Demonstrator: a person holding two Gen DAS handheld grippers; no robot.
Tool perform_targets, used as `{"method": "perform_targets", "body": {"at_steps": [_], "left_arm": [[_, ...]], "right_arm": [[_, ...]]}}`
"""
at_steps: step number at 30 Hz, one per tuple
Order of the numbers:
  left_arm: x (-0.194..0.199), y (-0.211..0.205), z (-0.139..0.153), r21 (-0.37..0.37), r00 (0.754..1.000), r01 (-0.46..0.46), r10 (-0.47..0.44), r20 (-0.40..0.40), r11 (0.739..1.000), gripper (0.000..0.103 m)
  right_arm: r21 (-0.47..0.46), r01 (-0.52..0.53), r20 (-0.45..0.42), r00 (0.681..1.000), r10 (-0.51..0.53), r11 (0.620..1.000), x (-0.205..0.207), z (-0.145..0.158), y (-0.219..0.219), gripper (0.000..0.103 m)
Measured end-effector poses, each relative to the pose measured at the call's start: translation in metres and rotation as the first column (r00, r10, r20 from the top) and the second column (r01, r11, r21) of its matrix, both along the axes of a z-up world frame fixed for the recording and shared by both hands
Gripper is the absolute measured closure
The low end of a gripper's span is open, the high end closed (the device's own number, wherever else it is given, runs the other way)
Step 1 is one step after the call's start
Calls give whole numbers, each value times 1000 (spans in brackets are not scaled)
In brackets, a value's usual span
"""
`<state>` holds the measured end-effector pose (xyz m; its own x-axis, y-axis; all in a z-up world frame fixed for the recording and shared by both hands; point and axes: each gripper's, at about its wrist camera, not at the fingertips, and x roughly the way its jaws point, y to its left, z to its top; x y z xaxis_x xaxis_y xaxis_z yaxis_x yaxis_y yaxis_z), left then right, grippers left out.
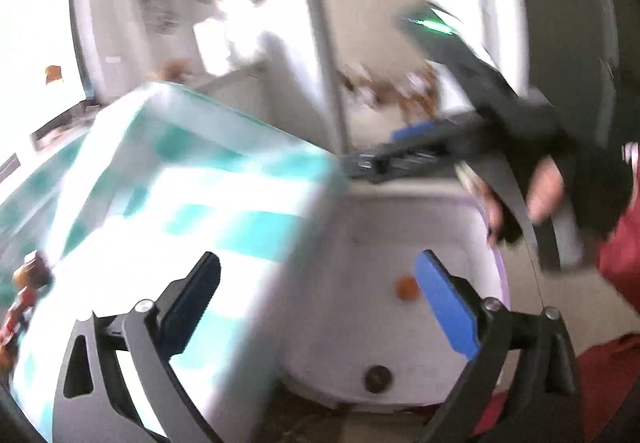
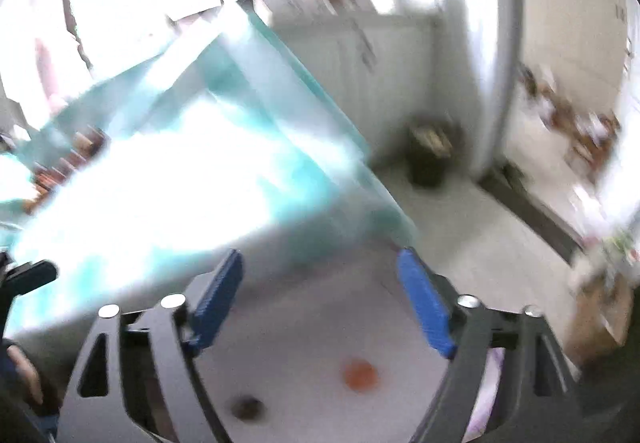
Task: Organize fruits
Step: 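Open both grippers above the white bin to drop the orange and dark fruit, then move the right gripper back to the fruit row and grasp the red apple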
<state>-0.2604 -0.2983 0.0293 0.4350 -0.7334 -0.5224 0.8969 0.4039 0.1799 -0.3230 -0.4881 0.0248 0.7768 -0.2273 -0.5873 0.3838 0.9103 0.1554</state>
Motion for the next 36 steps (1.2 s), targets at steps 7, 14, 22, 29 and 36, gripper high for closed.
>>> {"method": "perform_targets", "body": {"at_steps": [7,14,22,29,36], "left_arm": [[101,153,46,-145,899,-438,427,-99,887,2],[214,321,47,-93,551,-831,787,-277,548,2],[258,423,16,-83,331,-938,801,-499,335,2],[250,429,16,-86,296,-951,794,-531,297,2],[245,434,12,-81,263,-961,782,-564,265,2]], "right_arm": [[-16,-298,2,955,298,955,82,28,134,15],[-149,-495,-147,867,476,856,173,9,256,15],[10,-374,-133,919,372,927,339,-5,263,15],[254,-294,-70,945,321,921,416,-12,258,15],[-129,-444,-246,880,406,887,440,-8,302,15]]}}
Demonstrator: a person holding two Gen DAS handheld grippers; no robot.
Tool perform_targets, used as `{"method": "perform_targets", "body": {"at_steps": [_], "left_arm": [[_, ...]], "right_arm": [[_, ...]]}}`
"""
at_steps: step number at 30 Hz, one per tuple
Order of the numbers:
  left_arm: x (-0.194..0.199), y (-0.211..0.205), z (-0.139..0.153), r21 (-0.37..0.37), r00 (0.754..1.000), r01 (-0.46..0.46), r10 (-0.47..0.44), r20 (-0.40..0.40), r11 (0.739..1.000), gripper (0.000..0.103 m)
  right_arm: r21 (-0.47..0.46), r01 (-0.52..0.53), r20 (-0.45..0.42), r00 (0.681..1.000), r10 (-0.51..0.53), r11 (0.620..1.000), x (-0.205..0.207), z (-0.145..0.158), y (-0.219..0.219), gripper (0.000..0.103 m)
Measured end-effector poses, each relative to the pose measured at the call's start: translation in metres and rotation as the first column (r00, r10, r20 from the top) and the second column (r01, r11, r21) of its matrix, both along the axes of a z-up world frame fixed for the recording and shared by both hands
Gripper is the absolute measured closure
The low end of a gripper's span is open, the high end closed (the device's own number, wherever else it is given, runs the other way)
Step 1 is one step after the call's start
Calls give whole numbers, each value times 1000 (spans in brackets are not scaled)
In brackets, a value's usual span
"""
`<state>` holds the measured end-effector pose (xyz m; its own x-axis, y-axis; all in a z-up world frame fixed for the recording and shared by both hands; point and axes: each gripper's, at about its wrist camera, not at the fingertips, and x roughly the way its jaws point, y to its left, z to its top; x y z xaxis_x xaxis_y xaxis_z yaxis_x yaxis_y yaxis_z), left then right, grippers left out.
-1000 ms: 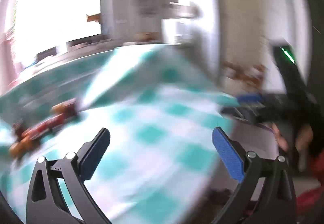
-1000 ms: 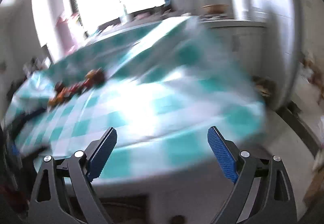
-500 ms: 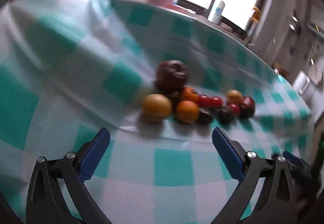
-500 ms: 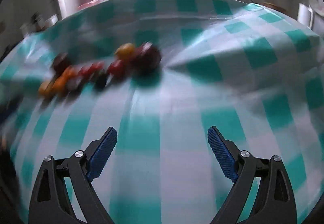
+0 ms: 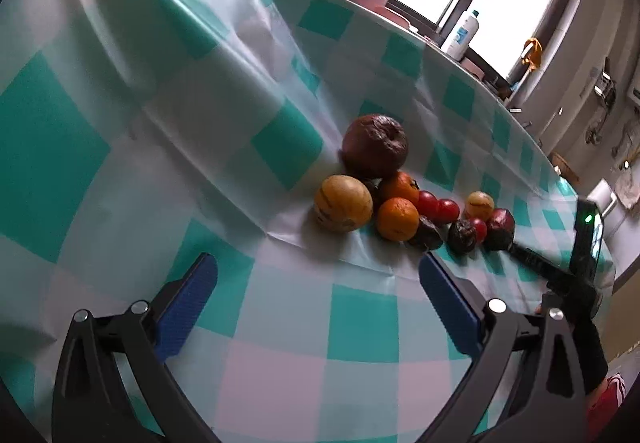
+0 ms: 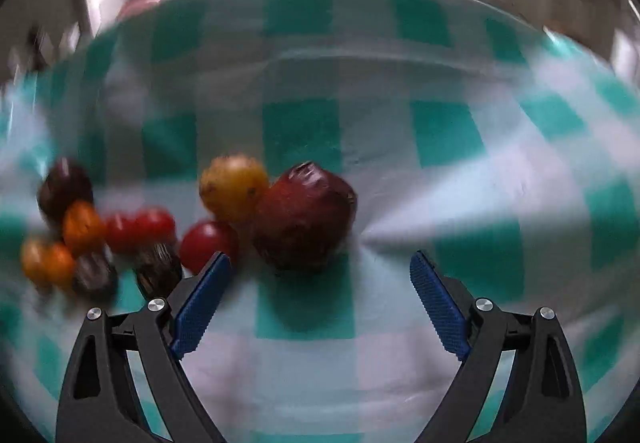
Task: Organize fruits
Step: 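Move the right gripper back to the fruit row and grasp the red apple, then grasp the yellow striped pepino melon with the left gripper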
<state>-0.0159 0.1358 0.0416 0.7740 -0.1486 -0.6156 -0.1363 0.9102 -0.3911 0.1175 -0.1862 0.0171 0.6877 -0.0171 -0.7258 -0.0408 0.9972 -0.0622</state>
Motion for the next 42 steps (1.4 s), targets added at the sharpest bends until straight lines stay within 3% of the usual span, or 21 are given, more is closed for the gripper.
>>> {"method": "perform_targets", "body": {"at_steps": [3,6,13,14,16,19,22,24,26,31,33,39,42], "left_arm": [[-3,-1,-1,-12,1000,-3,3,-2,1000,2],[-5,-8,-3,-7,1000,12,-12,-12,1000,2],[-2,-25,-10,46,998,53,-51,-46,998,2],[-2,-26,-11,49,997,56,-54,-49,997,2],[-2,-26,-11,48,997,55,-53,-49,997,2],[-1,-23,-13,32,997,53,-51,-57,998,2],[0,-21,-15,19,997,48,-47,-62,999,2],[0,-20,-15,11,997,50,-50,-64,999,2],[2,-18,-17,-2,996,49,-49,-69,999,2],[7,-17,-19,-7,996,34,-35,-86,999,2],[11,-21,-19,13,995,40,-38,-90,999,2],[47,-38,-16,173,992,48,-27,-121,984,4],[70,-50,-19,246,988,85,-49,-149,965,14]], "right_arm": [[-161,-149,-58,988,142,976,6,-5,8,15],[-296,-245,-82,970,230,923,15,-10,12,15],[-275,-347,-54,937,346,896,53,-11,13,15],[-259,-354,-45,934,355,899,56,-11,13,17],[-200,-395,-52,918,392,897,65,-11,12,44],[-208,-379,-54,925,376,902,54,-10,11,43],[-167,-302,-48,953,298,938,36,-8,3,43],[-100,-263,-29,965,261,960,14,-2,-1,43],[27,-217,-27,976,217,976,-16,1,-7,43],[256,-140,-43,987,156,956,-89,-1,-15,43],[314,-128,-37,988,147,941,-117,-5,-11,43],[327,-140,-42,986,162,935,-140,-5,-5,42],[384,-135,-40,986,162,913,-138,-6,-16,42]]}}
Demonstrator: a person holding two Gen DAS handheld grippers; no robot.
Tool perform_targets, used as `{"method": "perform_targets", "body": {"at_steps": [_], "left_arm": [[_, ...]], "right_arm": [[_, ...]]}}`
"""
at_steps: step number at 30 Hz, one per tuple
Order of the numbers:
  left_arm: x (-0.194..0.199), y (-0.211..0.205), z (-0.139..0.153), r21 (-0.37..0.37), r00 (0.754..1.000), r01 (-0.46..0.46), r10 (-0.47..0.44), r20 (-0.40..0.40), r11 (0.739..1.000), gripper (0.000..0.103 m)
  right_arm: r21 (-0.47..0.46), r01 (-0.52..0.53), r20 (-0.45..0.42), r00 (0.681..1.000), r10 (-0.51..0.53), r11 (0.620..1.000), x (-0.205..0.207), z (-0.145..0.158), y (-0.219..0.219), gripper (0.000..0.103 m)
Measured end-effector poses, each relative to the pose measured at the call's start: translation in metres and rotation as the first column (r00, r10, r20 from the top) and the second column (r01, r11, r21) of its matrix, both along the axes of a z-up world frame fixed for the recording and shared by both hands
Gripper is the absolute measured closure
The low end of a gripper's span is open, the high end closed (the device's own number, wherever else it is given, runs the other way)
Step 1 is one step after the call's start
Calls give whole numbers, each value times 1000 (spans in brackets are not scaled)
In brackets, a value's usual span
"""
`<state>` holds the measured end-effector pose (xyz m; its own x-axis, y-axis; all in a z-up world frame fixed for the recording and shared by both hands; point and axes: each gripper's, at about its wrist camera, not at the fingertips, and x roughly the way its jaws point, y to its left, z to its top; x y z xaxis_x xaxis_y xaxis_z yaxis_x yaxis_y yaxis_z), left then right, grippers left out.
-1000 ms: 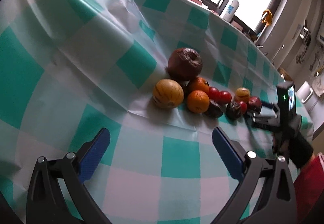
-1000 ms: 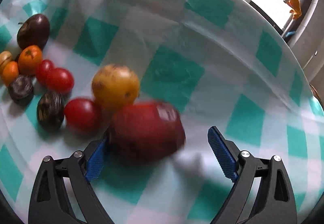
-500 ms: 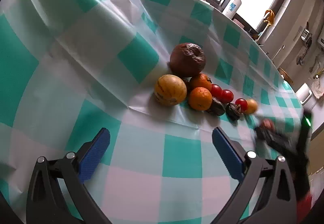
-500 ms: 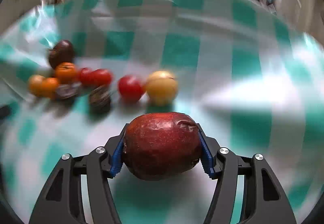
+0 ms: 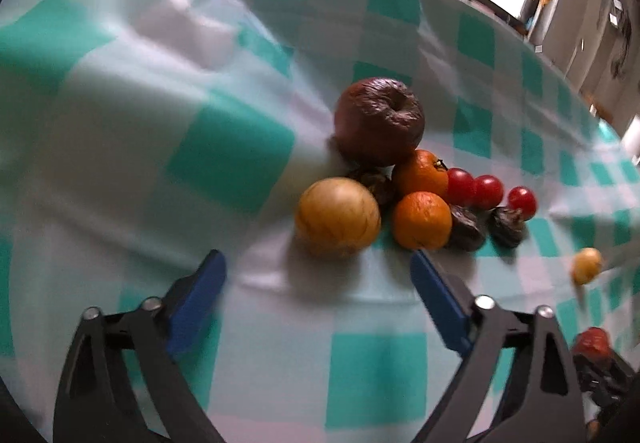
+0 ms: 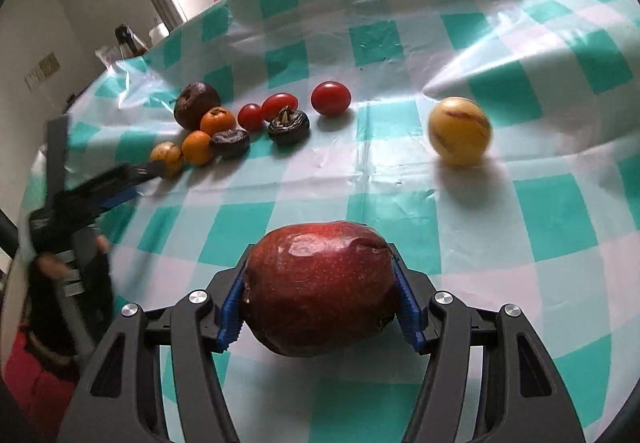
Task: Organize fruits
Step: 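Grasp the yellow striped pepino melon with the left gripper, then carry the red apple and yellow pepino toward the white bin with both grippers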
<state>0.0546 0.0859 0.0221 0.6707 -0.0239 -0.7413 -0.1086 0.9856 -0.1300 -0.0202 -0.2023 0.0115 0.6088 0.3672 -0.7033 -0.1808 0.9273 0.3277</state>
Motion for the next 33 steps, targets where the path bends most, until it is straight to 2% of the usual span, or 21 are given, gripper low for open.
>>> {"method": "perform_targets", "body": {"at_steps": [3,4,6,7,10,13,17,21,25,27,33], "left_arm": [[15,-10,-2,67,1000,19,-18,-18,998,18],[18,-10,-2,72,1000,19,-17,-17,997,22],[20,-6,-4,32,999,42,-42,-25,999,56],[20,-2,-6,-10,998,58,-58,-28,998,57],[5,16,0,-99,998,39,-35,46,994,57],[-20,23,10,-95,992,34,-23,122,995,57],[-55,28,23,-179,977,61,-22,212,982,57],[-75,12,30,-118,964,79,-46,261,990,57],[-89,6,32,-141,955,116,-72,288,983,57],[-98,1,34,-126,950,107,-64,305,986,57],[-138,-23,34,-149,940,155,-99,326,977,57]], "right_arm": [[43,2,-5,1000,-2,999,2,-2,-6,42],[44,2,-5,1000,-2,999,3,-2,-5,42],[72,3,-4,1000,-3,997,3,-3,-8,42],[92,10,0,1000,-10,996,3,-3,-12,42],[140,58,28,998,-62,988,-2,0,-24,42],[180,70,62,995,-83,981,-8,3,-32,42],[174,65,75,994,-79,983,-9,4,-31,42],[173,62,79,994,-77,983,-9,4,-31,42],[173,60,82,994,-75,983,-9,3,-31,42],[182,56,94,993,-74,982,-12,5,-32,42],[271,56,93,992,-84,961,-37,8,-45,42]]}}
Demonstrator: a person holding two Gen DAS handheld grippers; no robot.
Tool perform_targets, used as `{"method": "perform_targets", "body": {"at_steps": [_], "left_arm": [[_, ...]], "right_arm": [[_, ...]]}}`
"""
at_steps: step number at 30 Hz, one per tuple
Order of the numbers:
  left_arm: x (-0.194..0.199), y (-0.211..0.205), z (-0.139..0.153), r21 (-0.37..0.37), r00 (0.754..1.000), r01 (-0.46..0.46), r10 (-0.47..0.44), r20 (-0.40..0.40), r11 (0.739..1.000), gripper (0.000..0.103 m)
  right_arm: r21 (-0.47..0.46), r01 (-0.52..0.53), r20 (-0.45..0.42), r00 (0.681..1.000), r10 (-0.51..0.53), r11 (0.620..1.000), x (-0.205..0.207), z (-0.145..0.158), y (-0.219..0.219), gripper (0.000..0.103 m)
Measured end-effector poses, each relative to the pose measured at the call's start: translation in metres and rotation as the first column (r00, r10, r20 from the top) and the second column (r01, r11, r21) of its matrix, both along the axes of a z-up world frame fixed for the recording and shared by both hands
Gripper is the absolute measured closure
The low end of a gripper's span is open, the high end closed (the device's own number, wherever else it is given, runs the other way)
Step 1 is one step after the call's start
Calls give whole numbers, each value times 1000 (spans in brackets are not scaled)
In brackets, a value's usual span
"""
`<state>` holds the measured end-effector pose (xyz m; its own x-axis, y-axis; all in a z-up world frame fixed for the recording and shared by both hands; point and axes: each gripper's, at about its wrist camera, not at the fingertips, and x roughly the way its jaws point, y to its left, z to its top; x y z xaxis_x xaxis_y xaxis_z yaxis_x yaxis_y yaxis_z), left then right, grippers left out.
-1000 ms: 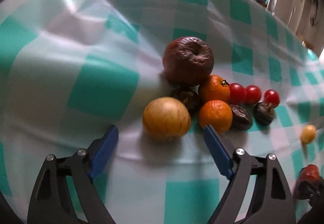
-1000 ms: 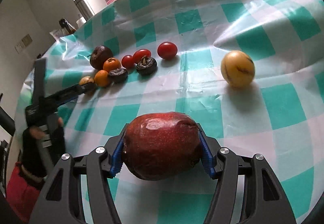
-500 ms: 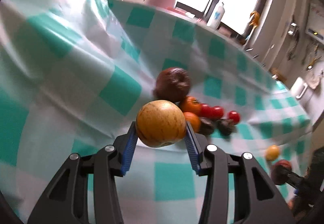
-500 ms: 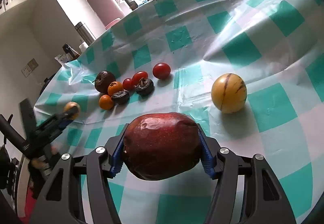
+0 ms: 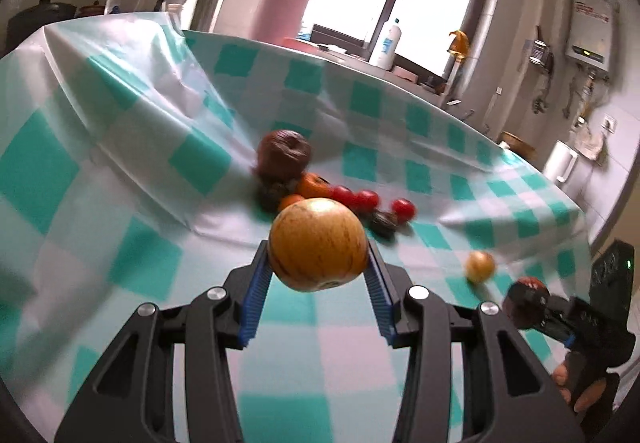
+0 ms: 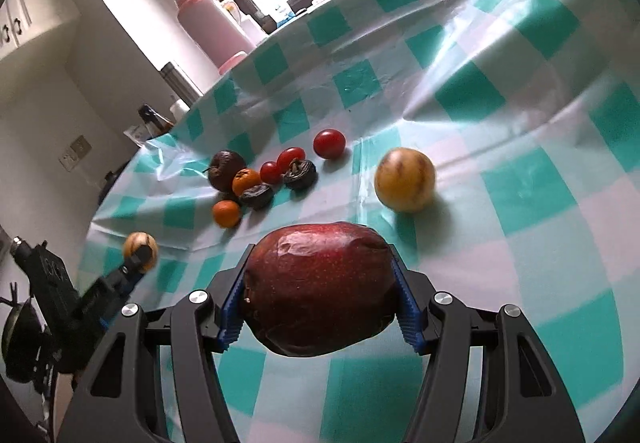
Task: Organize fruits
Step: 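Carry the red apple and yellow pepino toward the white bin with both grippers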
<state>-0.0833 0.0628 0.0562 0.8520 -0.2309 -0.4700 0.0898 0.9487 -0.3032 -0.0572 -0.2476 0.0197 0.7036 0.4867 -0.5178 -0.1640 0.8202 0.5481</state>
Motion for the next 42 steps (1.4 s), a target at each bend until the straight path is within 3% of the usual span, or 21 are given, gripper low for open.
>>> {"method": "perform_targets", "body": {"at_steps": [9,16,22,30,38,42], "left_arm": [[-40,-78,-1,63,980,201,-200,-15,978,57],[-55,-137,-6,109,941,336,-331,-63,935,57],[-77,-183,-3,181,900,435,-429,-76,882,57],[-115,-254,0,273,798,594,-597,-81,756,57],[-149,-325,-16,287,639,760,-751,-165,583,57],[-170,-361,-32,322,553,818,-805,-215,476,57]], "right_arm": [[-38,34,69,997,-32,999,-70,9,-35,42],[-106,93,110,991,-81,990,-122,7,-72,42],[-124,165,157,977,-145,979,-167,2,-109,42],[-99,258,206,950,-234,961,-219,-1,-158,42],[-139,397,176,912,-372,907,-270,-20,-210,42],[-192,478,101,878,-467,857,-281,-39,-235,42]]}}
